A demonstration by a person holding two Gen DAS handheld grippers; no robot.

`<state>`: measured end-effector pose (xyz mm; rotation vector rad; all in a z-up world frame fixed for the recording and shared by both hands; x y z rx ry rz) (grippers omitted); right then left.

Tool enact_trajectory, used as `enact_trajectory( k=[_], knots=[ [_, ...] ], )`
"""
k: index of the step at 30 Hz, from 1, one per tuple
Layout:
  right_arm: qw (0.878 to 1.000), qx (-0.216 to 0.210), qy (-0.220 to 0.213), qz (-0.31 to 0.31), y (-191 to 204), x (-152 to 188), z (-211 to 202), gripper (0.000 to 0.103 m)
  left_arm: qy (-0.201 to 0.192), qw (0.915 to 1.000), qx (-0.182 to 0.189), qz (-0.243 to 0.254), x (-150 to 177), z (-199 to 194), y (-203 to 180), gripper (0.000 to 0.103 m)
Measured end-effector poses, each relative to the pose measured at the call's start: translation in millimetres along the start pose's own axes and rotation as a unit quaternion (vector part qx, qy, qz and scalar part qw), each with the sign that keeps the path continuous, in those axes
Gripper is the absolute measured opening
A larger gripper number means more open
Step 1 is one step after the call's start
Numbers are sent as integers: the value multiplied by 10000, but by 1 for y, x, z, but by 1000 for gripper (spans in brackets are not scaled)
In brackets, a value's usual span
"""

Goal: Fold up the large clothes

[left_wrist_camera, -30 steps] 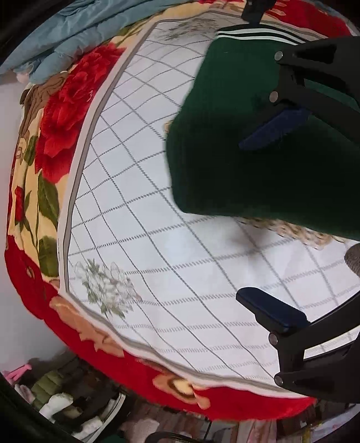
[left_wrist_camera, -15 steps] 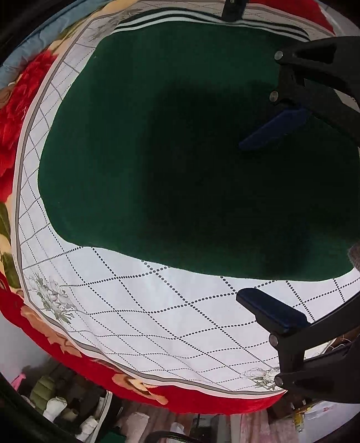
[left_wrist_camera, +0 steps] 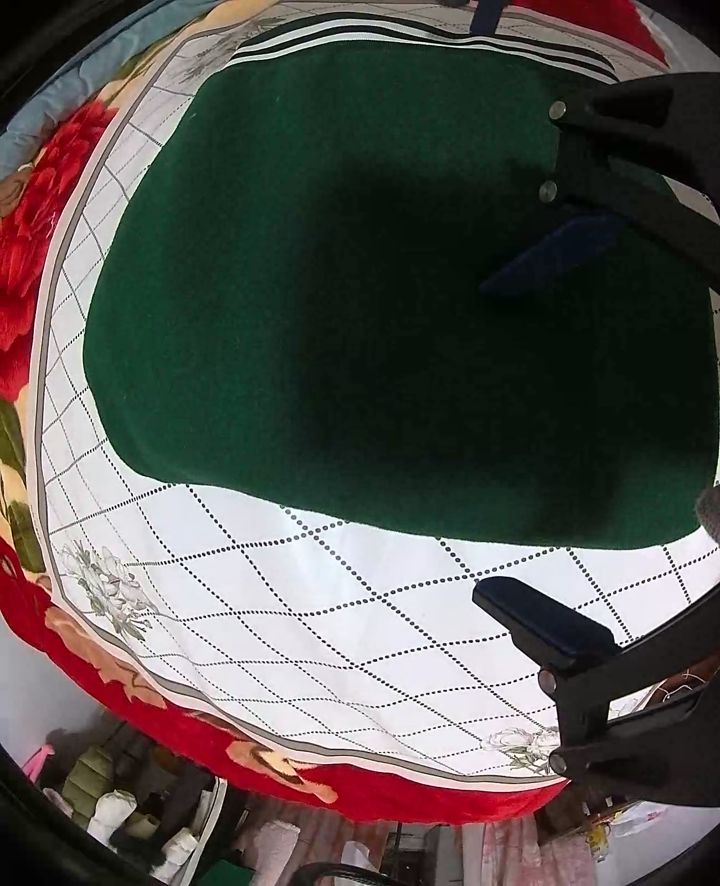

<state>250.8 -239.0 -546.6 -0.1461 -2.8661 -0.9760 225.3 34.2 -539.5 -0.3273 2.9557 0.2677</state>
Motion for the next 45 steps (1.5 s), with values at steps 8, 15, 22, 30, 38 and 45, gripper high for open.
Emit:
enact_trajectory(
  k=[8, 15, 22, 30, 38, 45],
  knots=[
    [9992, 121, -150, 354, 8, 32, -4, 78, 63, 9982, 233, -551, 10, -12, 40, 103],
    [9945, 263, 488, 883, -2, 72, 14, 74, 237, 9944, 306, -988, 37, -13, 82, 103],
    [9905, 587, 11, 1240, 14, 87, 27, 11, 331, 9957, 338, -794, 45, -14, 104, 103],
    [9777, 1427, -190, 1530, 10, 79, 35, 8, 423, 9967, 555, -426, 38, -3, 106, 103],
    [9849, 1351, -877, 638, 45, 70, -8, 95, 115, 9866, 1575, -404, 0, 0, 109, 103],
    [9920, 814, -929, -260, 43, 4, 18, 101, 185, 9634, 2667, -186, -34, 34, 76, 103]
  ],
)
Point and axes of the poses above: each gripper's, at about its wrist camera, not at the fingertips, and z roughly the way its jaws point, y to its left, x to its underside, the point moved 2 cm from there along z, roughly the way its jaws point, and after that the axes turned 5 degrees about -z, right-handed, at the moved point
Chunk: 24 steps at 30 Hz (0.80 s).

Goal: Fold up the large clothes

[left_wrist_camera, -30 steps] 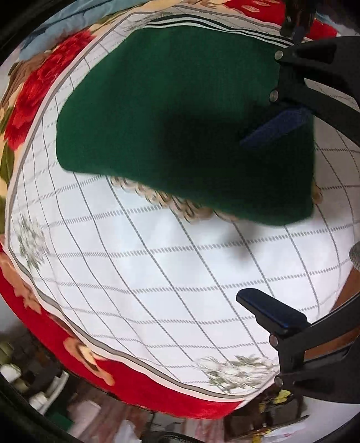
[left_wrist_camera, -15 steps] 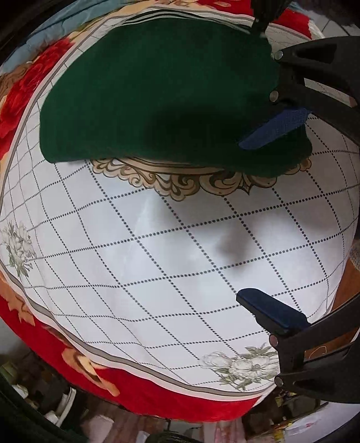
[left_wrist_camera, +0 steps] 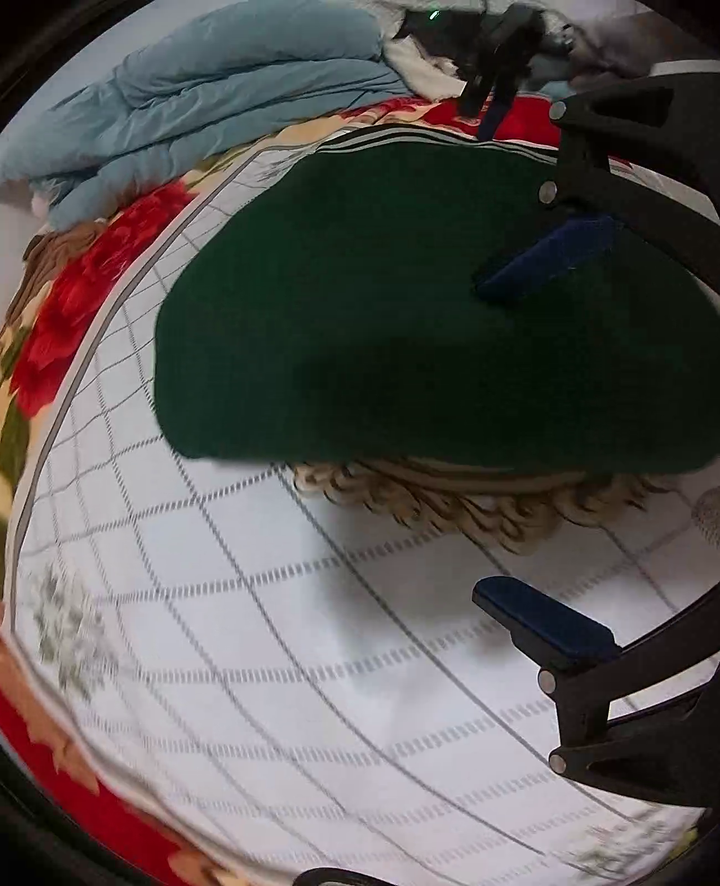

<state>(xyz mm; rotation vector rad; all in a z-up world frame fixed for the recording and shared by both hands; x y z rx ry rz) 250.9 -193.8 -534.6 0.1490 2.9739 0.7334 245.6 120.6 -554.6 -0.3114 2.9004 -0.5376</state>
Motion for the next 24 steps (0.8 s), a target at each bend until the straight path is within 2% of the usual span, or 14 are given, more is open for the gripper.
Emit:
enact_trajectory(
  k=[3, 6, 10, 11, 12, 13, 14, 16, 18, 19, 21, 23, 24],
  knots=[
    [9990, -221, 347, -155, -8, -30, 43, 101, 60, 9993, 366, -52, -6, 15, -4, 103],
    [9942, -817, 701, 32, -24, -40, 82, 103, 126, 9986, 510, -73, -10, 26, -10, 103],
    [9910, -1017, 865, -19, -26, -43, 93, 103, 229, 9981, 561, -129, -11, 29, -14, 103],
    [9885, -1191, 936, 8, -25, -44, 95, 103, 248, 9981, 558, -128, -11, 29, -15, 103],
    [9837, -1481, 1017, 71, -24, -43, 97, 96, 255, 9982, 541, -106, -11, 29, -15, 103],
    [9795, -1663, 1130, 128, -21, -42, 103, 96, 262, 9983, 515, -69, -11, 29, -16, 103],
    [9801, -1589, 1187, 53, -19, -37, 104, 96, 263, 9985, 478, -27, -11, 28, -17, 103],
    [9733, -1806, 1417, 10, -13, -29, 104, 97, 252, 9990, 358, 27, -12, 28, -16, 103],
    [9581, -2373, 1605, -18, -3, -20, 100, 96, 195, 9996, 185, 114, -14, 26, -10, 103],
    [9496, -2640, 1682, -146, 4, -13, 96, 96, 215, 9995, 218, 101, -15, 25, -6, 103],
    [9508, -2537, 1762, -240, 3, -3, 99, 96, 274, 9989, 384, 45, -15, 26, 1, 103],
    [9594, -2154, 1819, 12, -14, 5, 116, 96, 304, 9987, 404, 102, -13, 28, 0, 103],
    [9587, -2175, 1824, 157, -19, 6, 124, 97, 313, 9987, 374, 156, -13, 29, -2, 103]
  ],
)
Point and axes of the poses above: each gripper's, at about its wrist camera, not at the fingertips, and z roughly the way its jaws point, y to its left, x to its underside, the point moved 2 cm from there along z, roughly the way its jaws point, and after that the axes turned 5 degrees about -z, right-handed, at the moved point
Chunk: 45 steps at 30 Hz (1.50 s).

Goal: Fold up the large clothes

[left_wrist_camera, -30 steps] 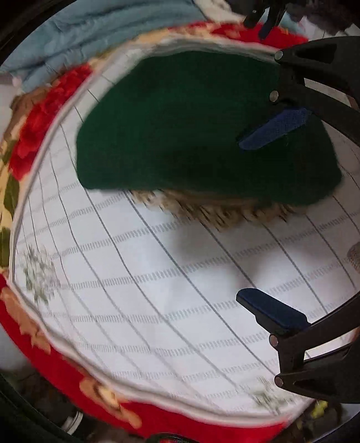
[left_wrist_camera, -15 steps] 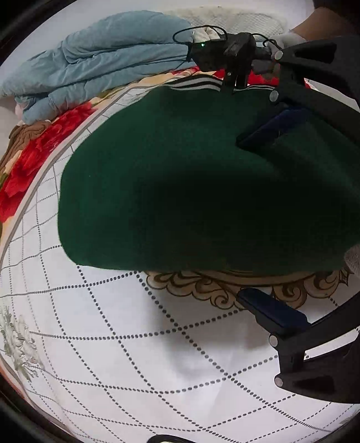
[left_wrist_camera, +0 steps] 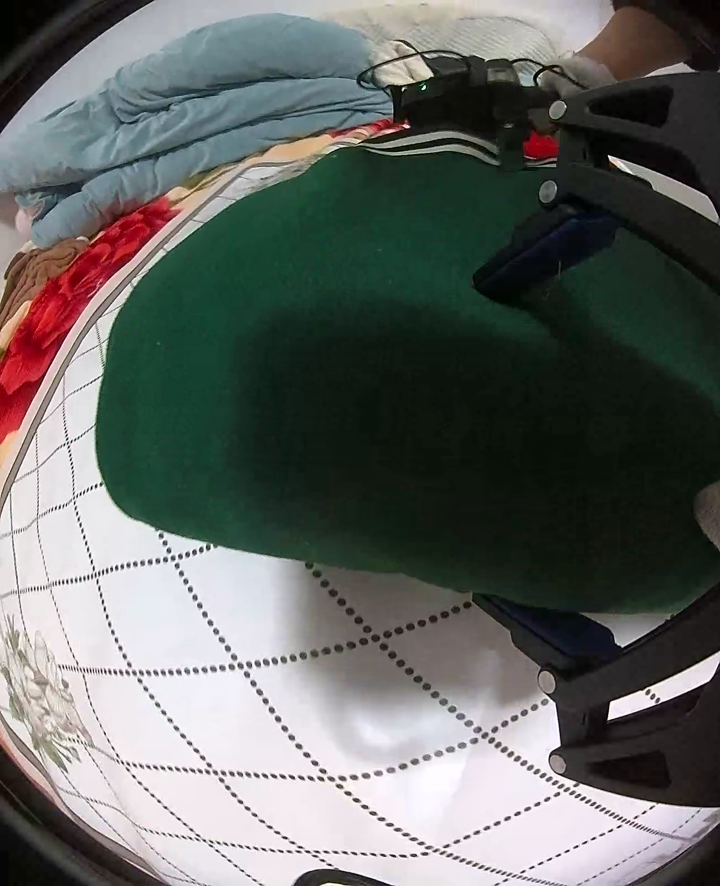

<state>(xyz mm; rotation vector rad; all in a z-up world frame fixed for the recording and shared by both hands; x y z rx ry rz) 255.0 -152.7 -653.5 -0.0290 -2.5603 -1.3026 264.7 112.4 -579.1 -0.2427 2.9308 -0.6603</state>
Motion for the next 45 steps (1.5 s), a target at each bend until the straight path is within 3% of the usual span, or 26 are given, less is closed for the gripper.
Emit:
enact_trajectory(
  k=[4, 8, 9, 12, 19, 21, 25, 30, 38, 45],
  knots=[
    [9989, -348, -290, 76, -1, -4, 10, 102, 19, 10000, 80, -6, -2, 1, 0, 103],
    [9891, -1405, -437, 47, 19, -9, 22, 102, 10, 9999, 126, -28, -1, -2, 5, 103],
    [9888, -1415, -477, -29, 20, -11, 23, 102, 16, 9998, 175, -66, -1, -3, 7, 103],
    [9963, -789, -318, 73, 8, -14, 34, 92, 53, 9999, 156, 9, -2, -1, 4, 103],
    [9978, -575, -289, 161, 10, -9, 43, 92, 125, 9997, 142, 154, -7, 2, -2, 102],
    [9979, -530, -343, 138, 12, -7, 44, 87, 112, 9996, 55, 239, -6, 0, -6, 102],
    [9973, -561, -465, 112, 19, -3, 43, 77, -36, 9981, -161, 595, -5, -9, -21, 98],
    [9962, -632, -593, 38, 36, -2, 39, 69, -200, 9980, -171, 567, -12, -23, -24, 91],
    [9940, -778, -754, -126, 69, -13, 29, 67, -378, 9974, -106, 597, -32, -42, -38, 91],
    [9919, -826, -933, -253, 98, -43, 6, 67, -650, 9957, 82, 650, -87, -62, -64, 91]
  ],
)
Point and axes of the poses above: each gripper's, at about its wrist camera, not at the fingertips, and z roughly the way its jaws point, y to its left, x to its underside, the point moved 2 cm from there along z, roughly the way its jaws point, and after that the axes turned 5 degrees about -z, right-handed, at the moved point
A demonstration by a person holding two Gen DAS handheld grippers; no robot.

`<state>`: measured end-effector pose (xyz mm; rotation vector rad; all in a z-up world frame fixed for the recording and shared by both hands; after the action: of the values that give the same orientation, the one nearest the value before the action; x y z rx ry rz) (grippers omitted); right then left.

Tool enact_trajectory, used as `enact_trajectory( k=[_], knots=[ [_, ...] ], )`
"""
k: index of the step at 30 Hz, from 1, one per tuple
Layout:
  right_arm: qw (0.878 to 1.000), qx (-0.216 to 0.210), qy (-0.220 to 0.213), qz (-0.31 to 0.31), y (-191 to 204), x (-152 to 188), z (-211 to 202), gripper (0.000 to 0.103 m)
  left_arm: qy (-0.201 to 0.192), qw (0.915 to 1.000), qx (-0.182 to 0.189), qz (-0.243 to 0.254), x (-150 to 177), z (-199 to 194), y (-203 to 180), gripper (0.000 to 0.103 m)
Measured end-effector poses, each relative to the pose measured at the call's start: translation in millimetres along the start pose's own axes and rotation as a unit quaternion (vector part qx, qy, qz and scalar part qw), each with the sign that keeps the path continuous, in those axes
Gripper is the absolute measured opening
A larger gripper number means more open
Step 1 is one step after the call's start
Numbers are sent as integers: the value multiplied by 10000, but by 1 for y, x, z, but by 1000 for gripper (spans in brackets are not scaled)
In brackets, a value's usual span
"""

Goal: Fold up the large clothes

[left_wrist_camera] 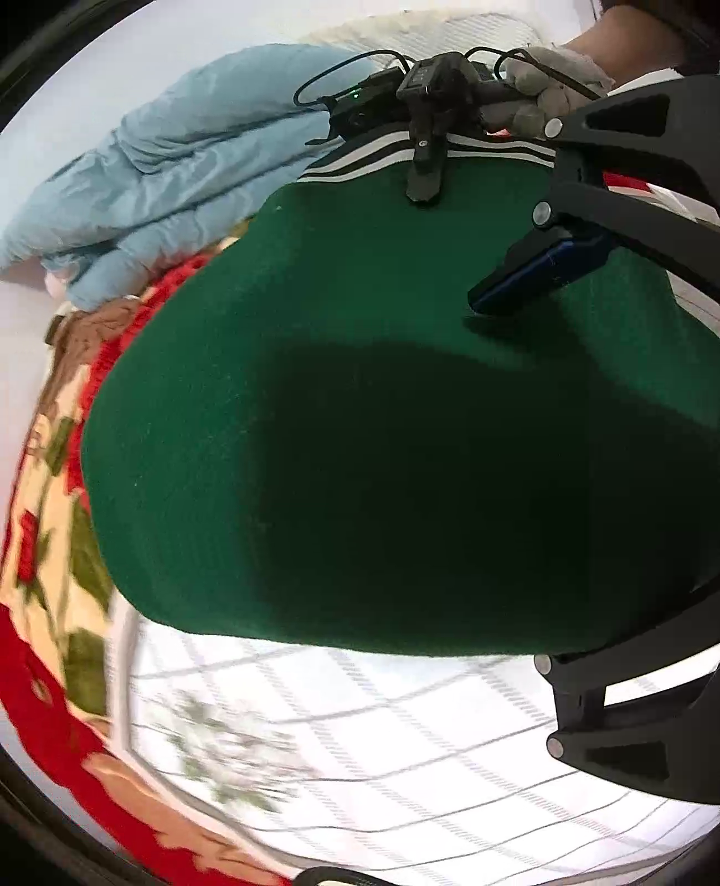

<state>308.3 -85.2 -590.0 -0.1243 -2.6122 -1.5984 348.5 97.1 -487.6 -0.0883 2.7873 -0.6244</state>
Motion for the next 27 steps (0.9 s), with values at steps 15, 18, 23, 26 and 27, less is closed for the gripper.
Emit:
enact_trajectory(
  k=[15, 18, 23, 26, 27],
  knots=[
    [9996, 140, -230, -82, 22, -198, -9, 67, -202, 9987, -61, 458, -195, 76, -20, 91],
    [9995, 307, -107, -19, 7, -235, 4, 67, -56, 9988, -206, 447, -218, 106, -5, 91],
    [9968, 745, 275, 102, -26, -264, 27, 67, 286, 9992, -264, 56, -235, 140, 24, 91],
    [9957, 877, 299, 93, -27, -257, 37, 69, 332, 9991, -260, 54, -236, 138, 26, 91],
    [9948, 976, 273, 86, -24, -252, 44, 74, 315, 9990, -319, 81, -237, 137, 25, 91]
  ],
)
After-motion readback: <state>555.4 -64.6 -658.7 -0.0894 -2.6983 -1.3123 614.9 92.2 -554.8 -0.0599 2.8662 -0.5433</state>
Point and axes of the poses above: each gripper's, at about its wrist camera, not at the fingertips, and z roughly the way its jaws point, y to its left, x to its underside, the point moved 2 cm from there along z, roughly the way its jaws point, and after that the axes turned 5 degrees about -z, right-handed, at the moved point
